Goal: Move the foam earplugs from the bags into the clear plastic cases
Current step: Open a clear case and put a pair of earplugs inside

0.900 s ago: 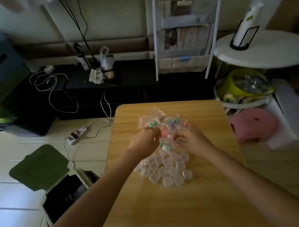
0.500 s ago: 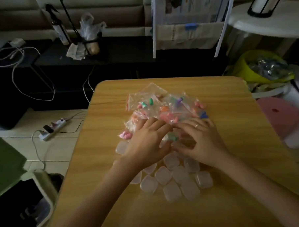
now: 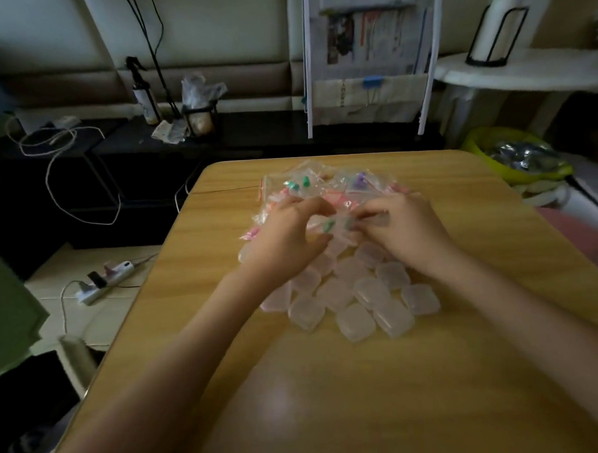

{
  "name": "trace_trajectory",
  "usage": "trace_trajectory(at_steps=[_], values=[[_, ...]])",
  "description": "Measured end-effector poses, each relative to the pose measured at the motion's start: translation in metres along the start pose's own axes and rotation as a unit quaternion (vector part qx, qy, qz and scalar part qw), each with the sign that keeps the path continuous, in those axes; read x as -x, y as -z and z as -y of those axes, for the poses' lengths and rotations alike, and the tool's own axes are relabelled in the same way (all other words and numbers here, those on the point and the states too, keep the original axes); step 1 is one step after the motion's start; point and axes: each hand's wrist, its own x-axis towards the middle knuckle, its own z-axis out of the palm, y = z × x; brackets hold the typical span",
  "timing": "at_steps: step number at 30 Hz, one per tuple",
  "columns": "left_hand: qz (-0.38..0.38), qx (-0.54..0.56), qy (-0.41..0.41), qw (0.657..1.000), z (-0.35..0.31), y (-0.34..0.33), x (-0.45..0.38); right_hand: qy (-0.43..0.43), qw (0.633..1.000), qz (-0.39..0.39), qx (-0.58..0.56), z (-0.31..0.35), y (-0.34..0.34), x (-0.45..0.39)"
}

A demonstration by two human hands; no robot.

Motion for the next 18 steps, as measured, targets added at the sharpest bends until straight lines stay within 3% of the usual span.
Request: trace_trajectory(at_steps=[5, 10, 13, 18], values=[[-0.034, 0.050, 0.085, 0.995, -0.022, 0.015, 0.012, -0.096, 0.986, -0.018, -0.136, 0.028, 0.014, 0.015], [-0.029, 0.134, 0.129, 0.982, -0.048, 0.029, 0.032, -0.171, 0.941, 0.002, -0.291, 0.047, 0.023, 0.036], [-0.054, 0.206, 0.162, 0.964, -0.056, 0.035, 0.047, -0.209, 0.885, 0.029, -0.415, 0.061, 0.024, 0.054], [-0.044, 0.333, 0.232, 0.913, -0.065, 0.036, 0.069, -0.231, 0.868, 0.004, -0.440, 0.069, 0.029, 0.067]])
